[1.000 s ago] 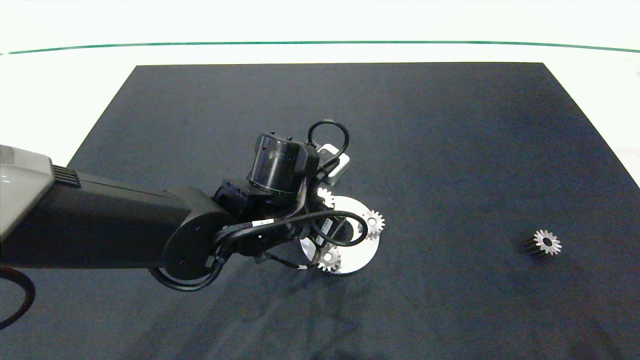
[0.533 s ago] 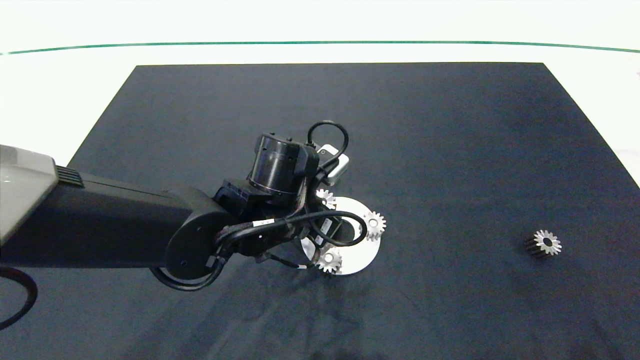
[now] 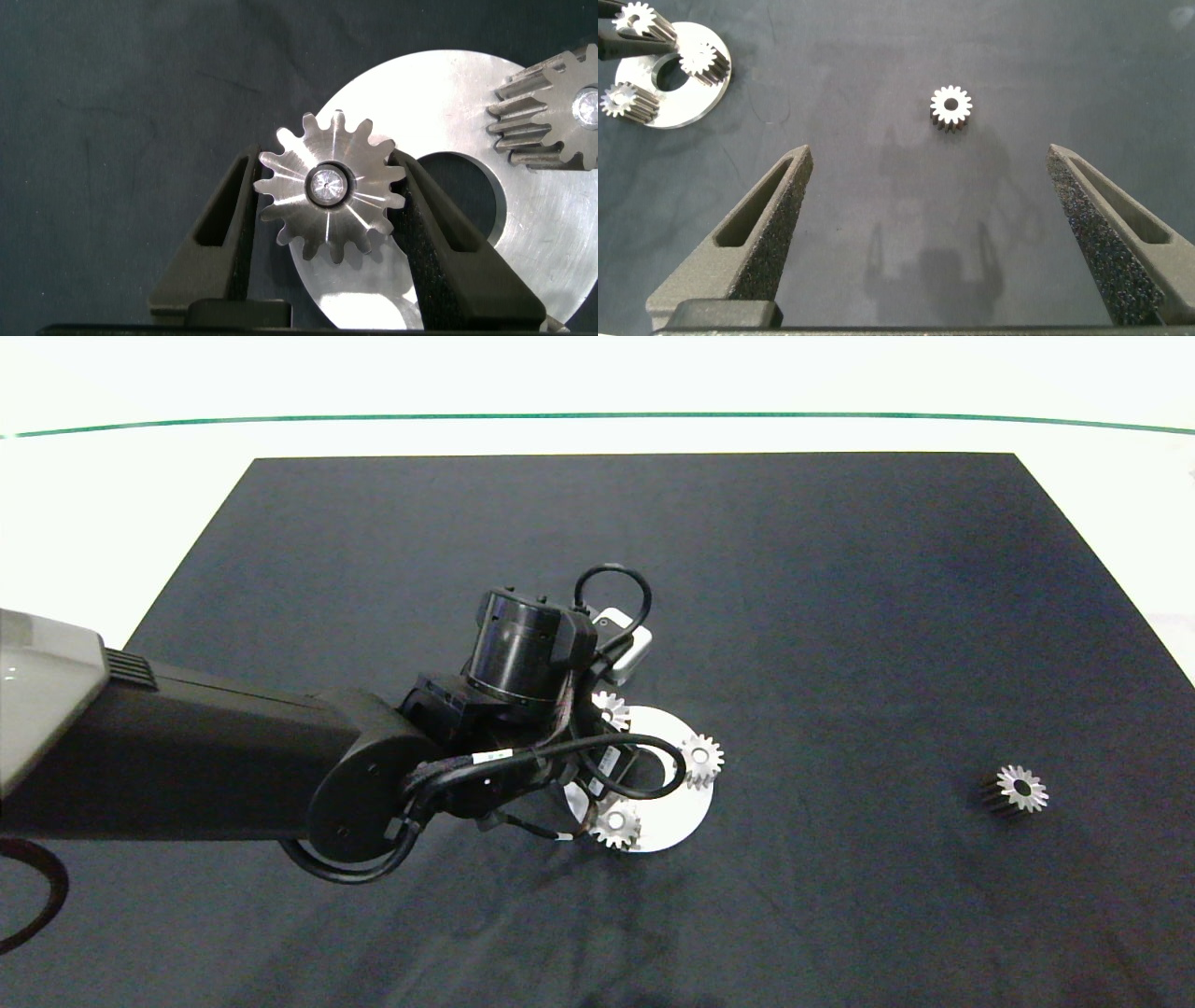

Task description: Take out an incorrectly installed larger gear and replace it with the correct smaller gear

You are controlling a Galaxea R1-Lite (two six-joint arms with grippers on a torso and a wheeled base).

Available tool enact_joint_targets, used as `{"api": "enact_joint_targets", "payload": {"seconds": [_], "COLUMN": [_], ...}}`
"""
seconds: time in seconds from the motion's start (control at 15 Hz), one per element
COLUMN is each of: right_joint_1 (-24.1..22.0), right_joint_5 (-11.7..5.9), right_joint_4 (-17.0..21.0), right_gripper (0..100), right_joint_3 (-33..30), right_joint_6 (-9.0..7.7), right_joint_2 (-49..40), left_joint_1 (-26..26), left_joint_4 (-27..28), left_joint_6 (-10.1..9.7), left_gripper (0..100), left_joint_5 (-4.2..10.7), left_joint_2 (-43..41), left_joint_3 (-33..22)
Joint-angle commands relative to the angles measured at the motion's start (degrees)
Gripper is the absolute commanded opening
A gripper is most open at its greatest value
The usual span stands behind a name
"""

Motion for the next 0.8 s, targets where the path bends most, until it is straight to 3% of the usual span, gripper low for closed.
{"api": "enact_joint_targets", "payload": {"seconds": [0.07,0.47,0.8], "right_joint_1": [0.1,0.1,0.1], "right_joint_5": [-0.01,0.17,0.26], "right_joint_4": [0.0,0.0,0.0], "right_gripper": [100,100,100], "right_joint_3": [0.0,0.2,0.1], "right_joint_6": [0.0,0.0,-0.08], "right_joint_2": [0.0,0.1,0.0], "left_joint_1": [-0.1,0.2,0.1], "left_joint_4": [0.1,0.4,1.7], "left_joint_6": [0.1,0.19,0.28], "left_gripper": [35,23,22], "left_joint_5": [0.15,0.24,0.24], "left_joint_2": [0.5,1.8,1.7], "left_joint_3": [0.1,-1.5,-1.9]}}
